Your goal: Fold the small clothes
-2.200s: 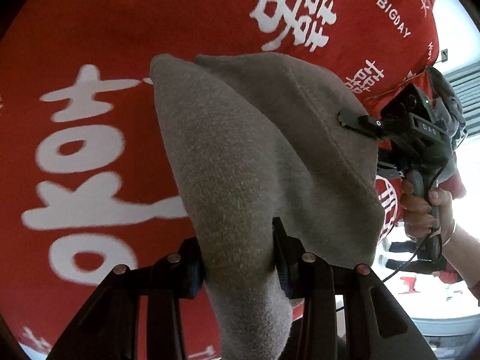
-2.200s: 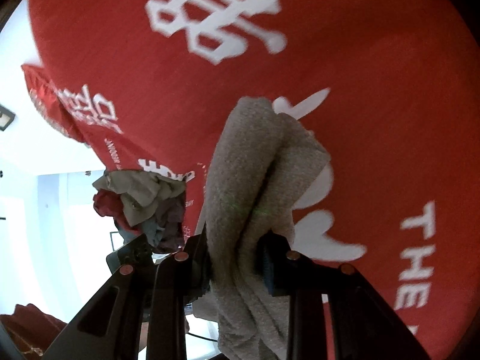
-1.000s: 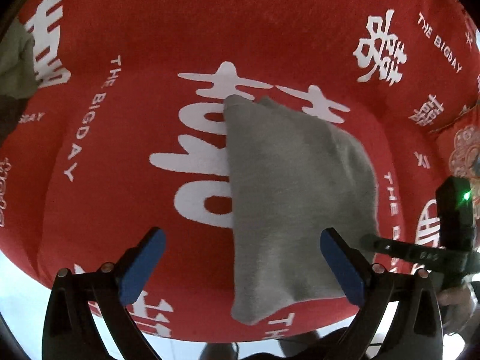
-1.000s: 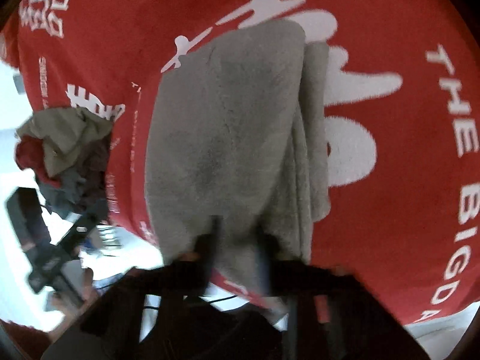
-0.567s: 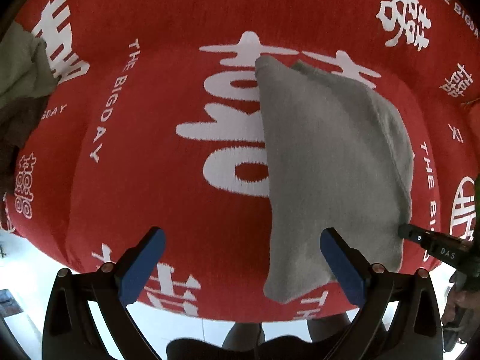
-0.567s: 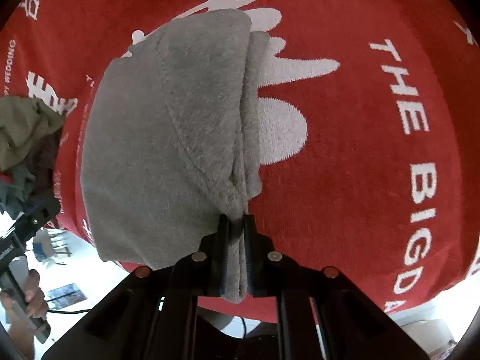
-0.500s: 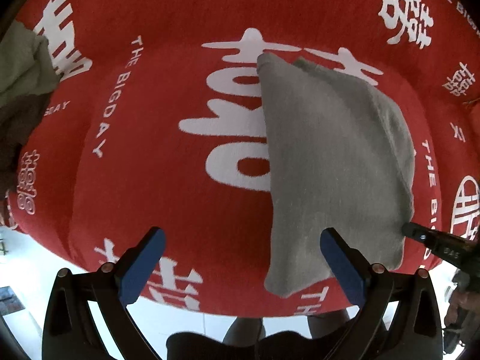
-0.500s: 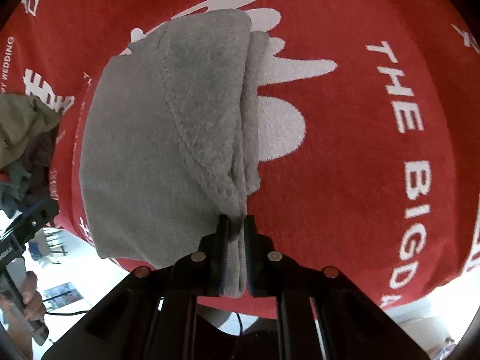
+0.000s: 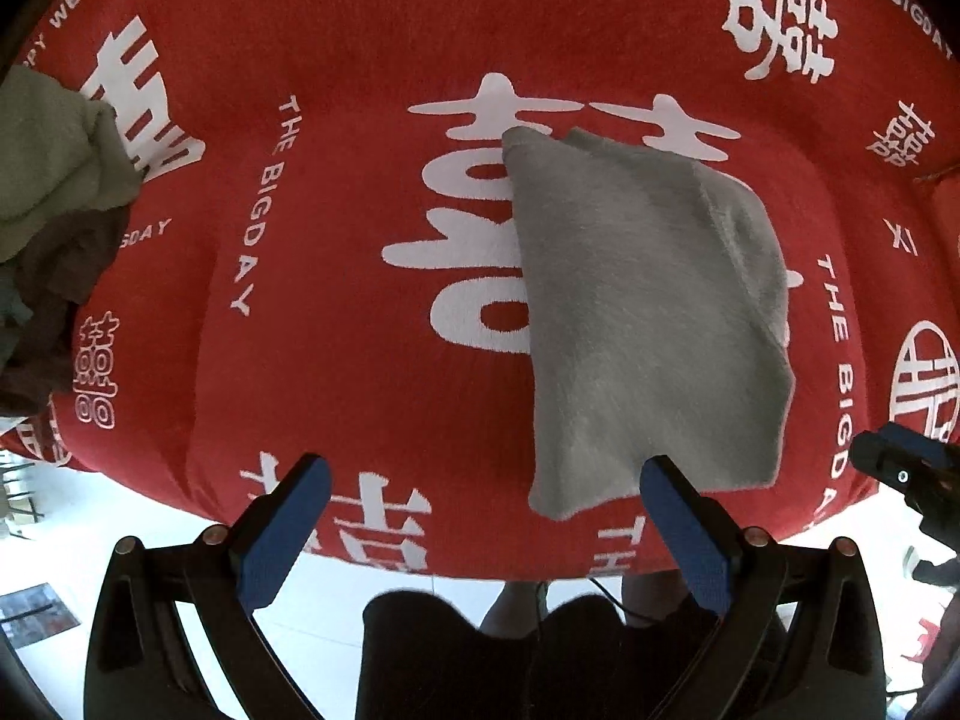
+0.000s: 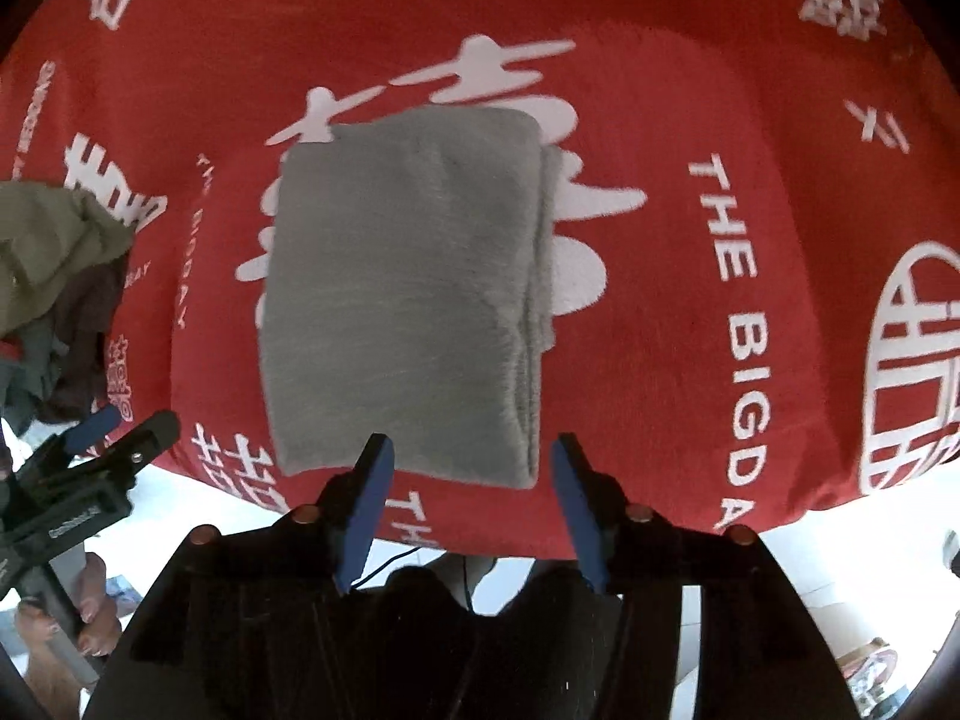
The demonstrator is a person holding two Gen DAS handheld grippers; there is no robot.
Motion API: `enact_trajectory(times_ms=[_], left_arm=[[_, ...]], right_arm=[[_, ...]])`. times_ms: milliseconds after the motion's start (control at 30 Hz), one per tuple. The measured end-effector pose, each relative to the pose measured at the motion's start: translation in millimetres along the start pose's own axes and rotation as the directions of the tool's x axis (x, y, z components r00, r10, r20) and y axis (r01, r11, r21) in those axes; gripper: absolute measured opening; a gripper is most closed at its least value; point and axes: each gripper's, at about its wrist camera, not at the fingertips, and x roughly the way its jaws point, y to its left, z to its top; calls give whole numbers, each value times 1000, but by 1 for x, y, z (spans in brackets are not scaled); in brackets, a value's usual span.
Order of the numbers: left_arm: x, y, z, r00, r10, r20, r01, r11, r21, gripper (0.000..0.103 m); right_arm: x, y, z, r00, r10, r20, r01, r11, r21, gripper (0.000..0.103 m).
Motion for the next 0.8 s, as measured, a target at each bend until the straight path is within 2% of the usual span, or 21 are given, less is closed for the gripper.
enact_trajectory(times_ms=[133, 267, 300, 400, 467, 633, 800], left_arm=[[-19, -1, -2, 1000, 19, 8, -20, 1000, 8, 103], [-38, 1, -1, 999, 9, 31, -9, 1000, -1, 103], [-42, 1, -1, 999, 3, 36, -3, 1000, -5, 103], [-52, 3, 0, 999, 2, 52, -1, 1000, -10, 103], [-57, 3, 1, 998, -20, 57, 21, 1000, -11, 103], [-65, 3, 0, 998, -42, 57, 43, 999, -14, 103], [-76, 2, -3, 997, -7, 72, 6, 1000, 19, 103]], right_arm=[[-24, 27, 1, 998, -47, 30, 49, 997, -55, 76], [-45, 50, 0, 993, -77, 83, 86, 991, -105, 83], [-49, 54, -1, 992, -85, 98, 96, 989, -114, 88], [-59, 62, -1, 986, -100, 137, 117, 985, -125, 90], [-61, 67, -1, 980, -138, 141, 156, 980, -127, 103], [-64, 69, -1, 982, -141, 126, 153, 984, -90, 103], [-68, 69, 1, 978, -180, 104, 188, 980, -68, 103]])
